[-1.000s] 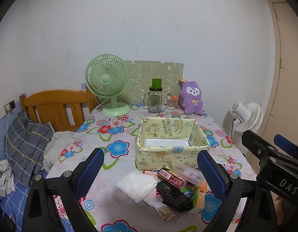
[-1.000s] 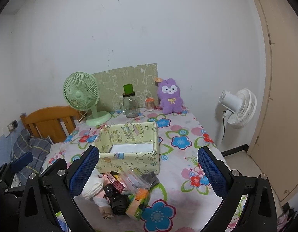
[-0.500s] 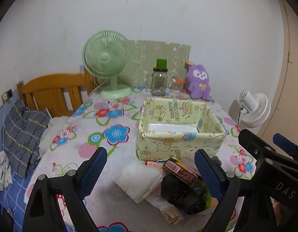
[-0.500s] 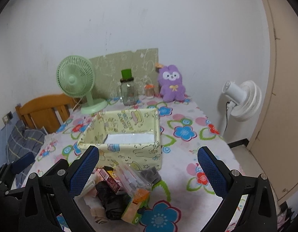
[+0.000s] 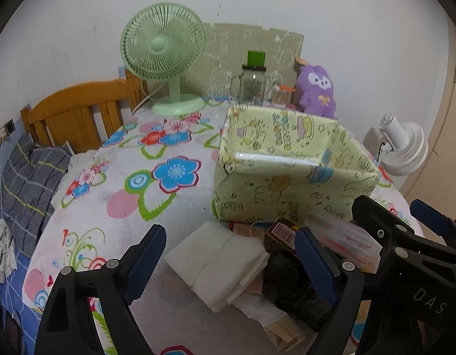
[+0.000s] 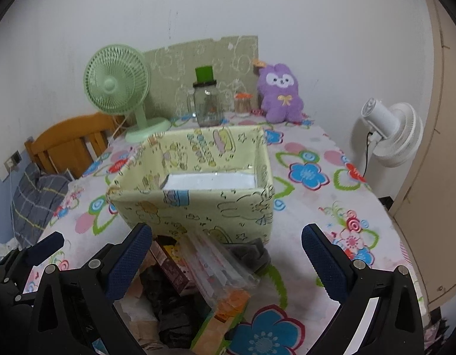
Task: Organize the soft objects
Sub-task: 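Grasp the white cloth with the left tool while the right tool grasps the clear bag, then carry the white cloth and clear bag up over the fabric box, then lower both items into the box and open both tools, then move both tools back toward the remaining items beside the box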
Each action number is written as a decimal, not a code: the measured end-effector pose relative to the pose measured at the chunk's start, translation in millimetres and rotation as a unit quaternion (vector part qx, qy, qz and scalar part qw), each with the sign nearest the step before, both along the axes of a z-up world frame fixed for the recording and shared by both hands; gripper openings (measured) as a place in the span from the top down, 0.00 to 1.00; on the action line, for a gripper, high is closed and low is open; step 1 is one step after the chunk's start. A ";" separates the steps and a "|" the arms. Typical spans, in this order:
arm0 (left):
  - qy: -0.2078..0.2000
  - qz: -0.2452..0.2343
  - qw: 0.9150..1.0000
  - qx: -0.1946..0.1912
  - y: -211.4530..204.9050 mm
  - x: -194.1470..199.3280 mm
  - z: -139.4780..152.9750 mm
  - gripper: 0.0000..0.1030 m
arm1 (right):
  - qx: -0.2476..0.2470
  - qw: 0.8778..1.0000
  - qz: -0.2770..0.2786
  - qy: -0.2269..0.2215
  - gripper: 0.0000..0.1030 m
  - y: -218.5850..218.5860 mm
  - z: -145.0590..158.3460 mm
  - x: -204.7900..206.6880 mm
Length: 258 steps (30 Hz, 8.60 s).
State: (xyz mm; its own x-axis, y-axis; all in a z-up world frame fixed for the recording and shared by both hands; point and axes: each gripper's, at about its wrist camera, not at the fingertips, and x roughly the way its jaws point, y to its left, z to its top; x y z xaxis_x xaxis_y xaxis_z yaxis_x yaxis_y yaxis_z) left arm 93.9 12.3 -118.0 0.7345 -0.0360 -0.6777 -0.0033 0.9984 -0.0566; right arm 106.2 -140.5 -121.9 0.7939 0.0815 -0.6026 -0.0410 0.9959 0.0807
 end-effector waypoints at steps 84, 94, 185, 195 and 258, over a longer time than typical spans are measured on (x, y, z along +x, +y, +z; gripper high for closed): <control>-0.080 -0.059 0.995 -0.029 -20.3 -17.9 82.3 0.89 | 0.008 0.996 0.031 -0.086 0.88 4.8 80.0 -27.1; -0.081 -0.060 0.994 -0.035 -22.3 4.9 87.1 0.89 | 0.026 0.995 0.032 -0.089 0.88 -0.7 85.9 -12.2; -0.077 -0.034 0.996 0.002 -40.2 81.3 61.6 0.00 | 0.011 0.997 0.050 -0.061 0.04 0.3 62.4 80.6; -0.100 -0.029 0.995 0.004 -38.3 43.1 75.0 0.00 | -0.005 0.995 0.047 -0.083 0.04 3.9 77.6 41.4; -0.052 -0.014 0.999 0.004 -39.9 -48.0 -31.9 0.01 | -0.012 0.999 -0.005 -0.037 0.12 -1.3 -33.2 -60.0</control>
